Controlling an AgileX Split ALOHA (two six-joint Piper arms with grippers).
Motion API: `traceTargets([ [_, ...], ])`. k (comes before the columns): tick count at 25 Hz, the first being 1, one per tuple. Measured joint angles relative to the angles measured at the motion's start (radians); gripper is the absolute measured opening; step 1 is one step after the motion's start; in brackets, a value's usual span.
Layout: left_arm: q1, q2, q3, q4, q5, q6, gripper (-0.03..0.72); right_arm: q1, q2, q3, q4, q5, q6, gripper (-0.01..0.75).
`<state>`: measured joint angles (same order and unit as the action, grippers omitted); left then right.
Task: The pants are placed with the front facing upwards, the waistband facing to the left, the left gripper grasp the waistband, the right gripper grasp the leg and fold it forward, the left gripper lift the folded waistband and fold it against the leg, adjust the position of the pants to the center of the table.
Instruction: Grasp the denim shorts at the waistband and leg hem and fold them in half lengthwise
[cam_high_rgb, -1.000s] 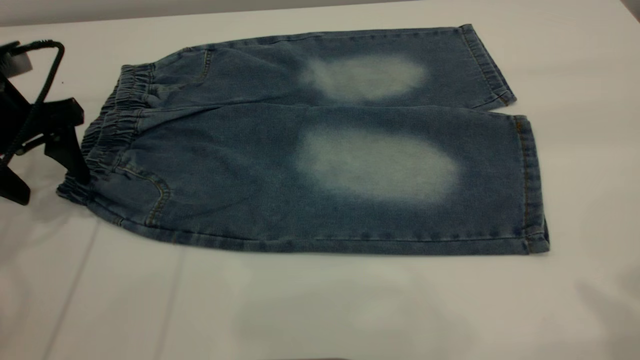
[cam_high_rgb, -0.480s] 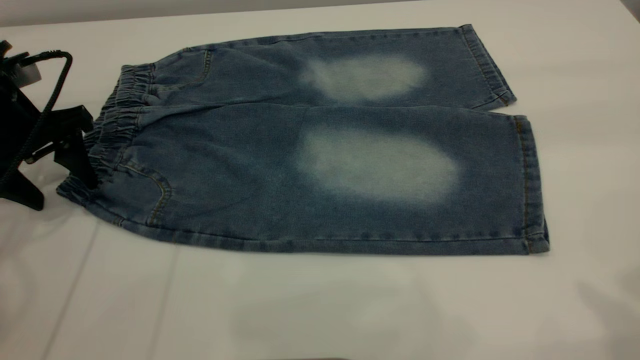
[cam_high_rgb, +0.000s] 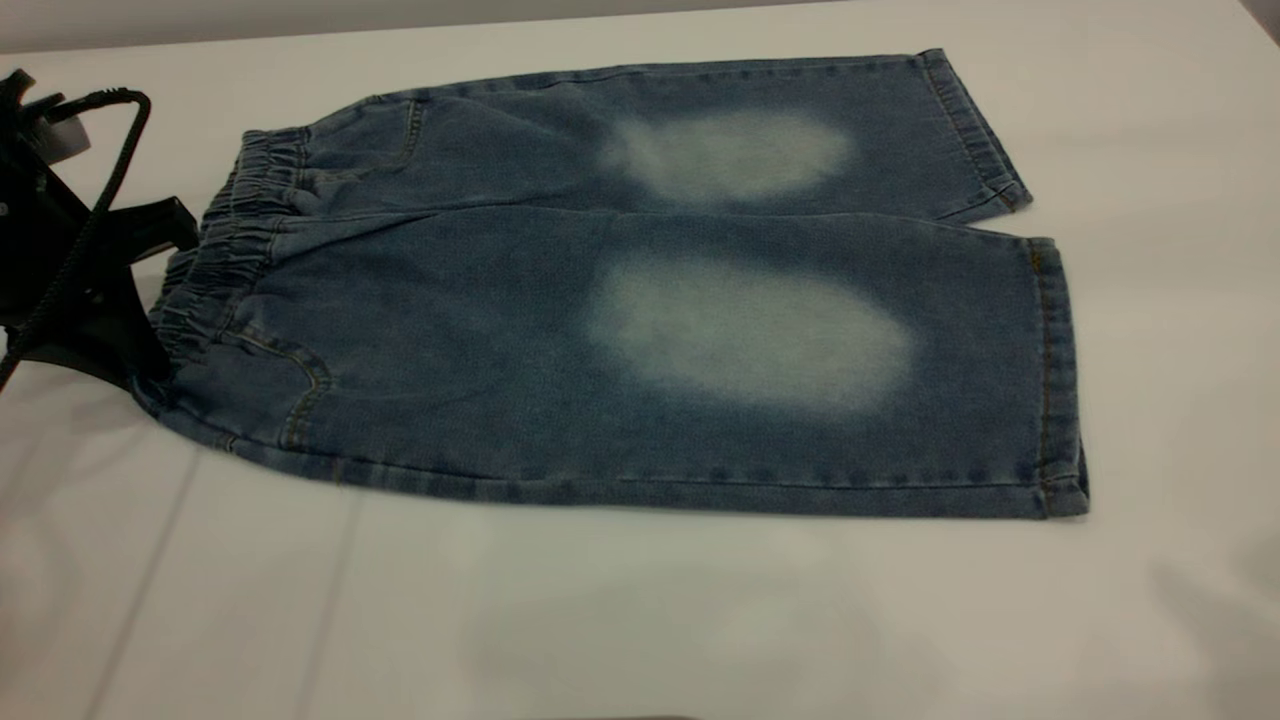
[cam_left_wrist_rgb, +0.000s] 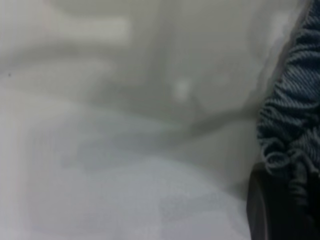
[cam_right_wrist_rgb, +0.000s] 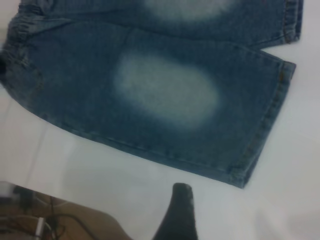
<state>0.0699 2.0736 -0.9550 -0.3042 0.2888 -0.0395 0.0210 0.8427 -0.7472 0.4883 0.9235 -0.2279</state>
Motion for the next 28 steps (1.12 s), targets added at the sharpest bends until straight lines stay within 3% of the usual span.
traceTargets([
  [10,0.001,-0.102,0.009,0.024,0.039,0.060,0.060,0.000,0.145,0.116,0.107,-0.076,-0.044,0.582],
  [17,-0.010,-0.192,0.009,0.029,0.063,0.069,0.060,0.014,0.390,0.142,0.173,-0.193,-0.220,0.582],
  [28,-0.013,-0.197,0.009,0.029,0.089,0.070,0.060,0.307,0.744,0.128,0.189,-0.419,-0.314,0.582],
])
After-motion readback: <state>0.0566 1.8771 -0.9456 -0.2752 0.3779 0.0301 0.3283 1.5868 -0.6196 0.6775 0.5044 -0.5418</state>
